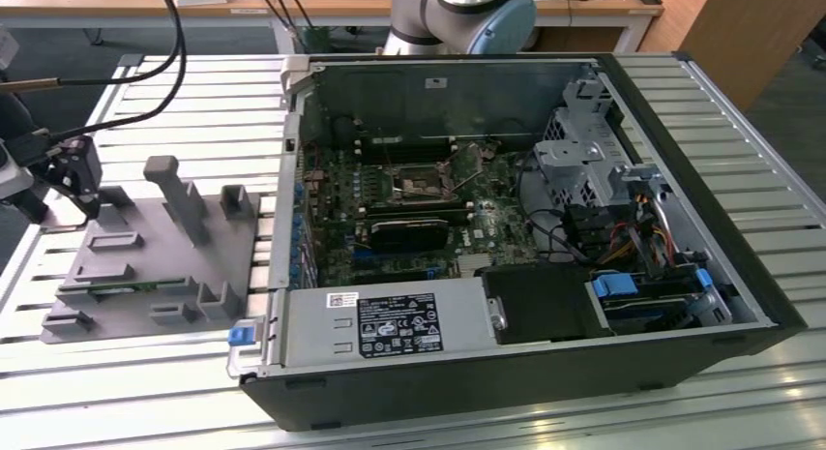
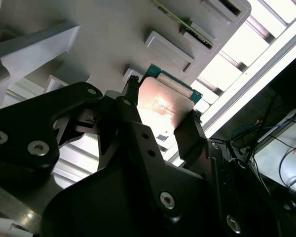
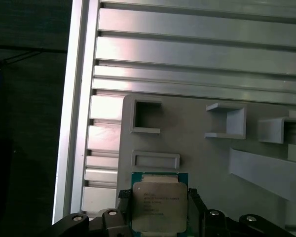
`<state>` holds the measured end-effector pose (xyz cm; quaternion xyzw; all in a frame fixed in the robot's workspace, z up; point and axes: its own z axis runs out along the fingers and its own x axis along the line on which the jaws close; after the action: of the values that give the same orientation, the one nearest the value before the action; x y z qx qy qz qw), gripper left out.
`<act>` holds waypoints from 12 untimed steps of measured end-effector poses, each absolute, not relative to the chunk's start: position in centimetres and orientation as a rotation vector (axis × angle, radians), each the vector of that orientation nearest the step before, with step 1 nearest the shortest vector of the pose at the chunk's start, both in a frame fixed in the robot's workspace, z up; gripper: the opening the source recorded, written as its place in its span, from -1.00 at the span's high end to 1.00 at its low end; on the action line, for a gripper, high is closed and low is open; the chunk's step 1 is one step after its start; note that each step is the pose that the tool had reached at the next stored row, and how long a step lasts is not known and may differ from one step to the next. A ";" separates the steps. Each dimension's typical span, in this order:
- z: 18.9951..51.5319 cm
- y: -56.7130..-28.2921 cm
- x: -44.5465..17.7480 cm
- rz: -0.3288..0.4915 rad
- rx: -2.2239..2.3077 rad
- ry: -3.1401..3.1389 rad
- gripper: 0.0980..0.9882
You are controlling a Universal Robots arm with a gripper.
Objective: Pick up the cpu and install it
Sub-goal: 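Pick up the cpu and move it towards the insertion slot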
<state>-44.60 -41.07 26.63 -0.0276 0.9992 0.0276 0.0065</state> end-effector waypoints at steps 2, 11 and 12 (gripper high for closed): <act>26.8 -41.1 -44.6 0.086 -0.086 3.126 0.00; 26.9 -41.1 -44.6 0.086 -0.086 3.126 0.00; 27.0 -41.0 -44.6 0.086 -0.086 3.126 0.00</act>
<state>-44.60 -41.05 26.95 -0.0276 0.9992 0.0276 0.0064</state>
